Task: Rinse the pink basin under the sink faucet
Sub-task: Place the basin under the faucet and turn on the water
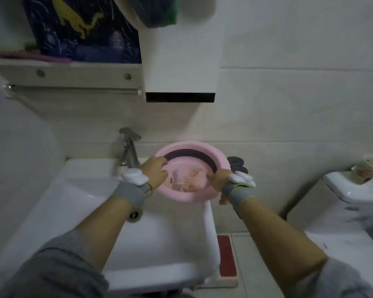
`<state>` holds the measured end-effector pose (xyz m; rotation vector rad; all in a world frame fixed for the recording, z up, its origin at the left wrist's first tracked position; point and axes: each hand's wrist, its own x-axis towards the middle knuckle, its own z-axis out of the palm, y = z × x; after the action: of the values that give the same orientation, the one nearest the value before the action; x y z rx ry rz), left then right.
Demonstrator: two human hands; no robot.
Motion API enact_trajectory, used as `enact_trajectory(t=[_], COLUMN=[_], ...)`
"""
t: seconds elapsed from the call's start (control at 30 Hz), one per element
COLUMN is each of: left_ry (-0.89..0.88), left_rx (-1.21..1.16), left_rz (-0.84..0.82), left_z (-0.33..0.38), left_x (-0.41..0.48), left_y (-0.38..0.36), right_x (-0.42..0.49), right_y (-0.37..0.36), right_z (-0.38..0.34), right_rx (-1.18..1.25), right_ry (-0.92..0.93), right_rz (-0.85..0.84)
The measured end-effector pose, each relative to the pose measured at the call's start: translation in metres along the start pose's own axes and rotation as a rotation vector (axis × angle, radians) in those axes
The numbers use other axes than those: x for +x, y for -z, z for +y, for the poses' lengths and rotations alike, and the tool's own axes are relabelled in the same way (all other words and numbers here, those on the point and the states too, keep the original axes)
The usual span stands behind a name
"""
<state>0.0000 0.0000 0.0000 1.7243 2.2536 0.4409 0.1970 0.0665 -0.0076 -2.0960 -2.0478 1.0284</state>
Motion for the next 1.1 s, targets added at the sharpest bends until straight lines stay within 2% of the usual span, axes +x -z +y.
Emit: enact_trajectory(t=[0.07,0.17,0.3,0.43,0.57,0.7,0.83,0.97,1.1], left_ry=[0.045,0.091,0.154,0.298,0.426,0.454,0.512,0.497,0.479], left_rx=[-0.009,-0.031,-0.119,-0.409,-0.704,-0.962,-1.108,-1.25,-1.332], left_rz=[-0.035,-0.049,0.008,0.068,0.121,0.133,0.102,0.019,0.013], left_z=[-0.001,-0.006,-0.006,-0.012,-0.024,-0.04,-0.067,-0.074,-0.076], left_x=[0.002,-0.003,-0.005,-0.009,-0.007,0.01,0.041,0.063,0.078], left_y=[-0.006,-0.013,-0.012,-0.004,0.019,0.048,0.062,0.073,0.08], right_x=[0.01,0.013,0.036,0.033,0.024,0.019,0.015,0.006,-0.002], right_y=[-0.008,-0.018,-0.033,-0.052,-0.065,-0.081,-0.103,-0.122,-0.131], right_z=[0.012,0.023,0.03,0.025,0.011,-0.004,-0.03,-0.055,-0.064], right_rx=[0.18,0.313,0.8,1.121,1.144,0.995,0.874,0.856,0.883], right_ry=[-0.044,-0.175,-0.254,-0.31,-0.273,-0.226,-0.192,-0.215,-0.248], right_rz=[-0.028,-0.052,-0.091,-0.134,-0.102,-0.128,-0.151,-0.168,-0.198])
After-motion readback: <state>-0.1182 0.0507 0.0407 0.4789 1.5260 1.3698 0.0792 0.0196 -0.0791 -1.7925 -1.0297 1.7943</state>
